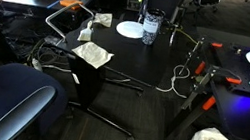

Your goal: Remove the marker from the cup and put it on the table, then move the cup to the right and put the marker in the cup

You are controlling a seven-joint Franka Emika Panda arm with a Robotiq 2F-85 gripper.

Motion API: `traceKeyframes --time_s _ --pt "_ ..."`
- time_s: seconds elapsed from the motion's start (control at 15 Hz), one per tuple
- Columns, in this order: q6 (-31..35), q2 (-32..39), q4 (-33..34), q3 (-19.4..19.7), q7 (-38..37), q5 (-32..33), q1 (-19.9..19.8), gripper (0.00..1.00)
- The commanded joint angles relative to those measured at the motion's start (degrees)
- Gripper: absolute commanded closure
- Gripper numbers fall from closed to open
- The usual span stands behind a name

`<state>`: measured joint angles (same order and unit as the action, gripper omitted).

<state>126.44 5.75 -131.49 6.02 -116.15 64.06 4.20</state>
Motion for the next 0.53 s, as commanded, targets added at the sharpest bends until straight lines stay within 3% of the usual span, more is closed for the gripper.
traceKeyframes --time_s 0.0,0.47 --pt "-7.1 -0.4 1.3 -2.4 -5.4 1.3 -0.8 0.96" --pt "-22.8 0.7 3.4 -4.2 -14.7 1.1 -0.5 0.96"
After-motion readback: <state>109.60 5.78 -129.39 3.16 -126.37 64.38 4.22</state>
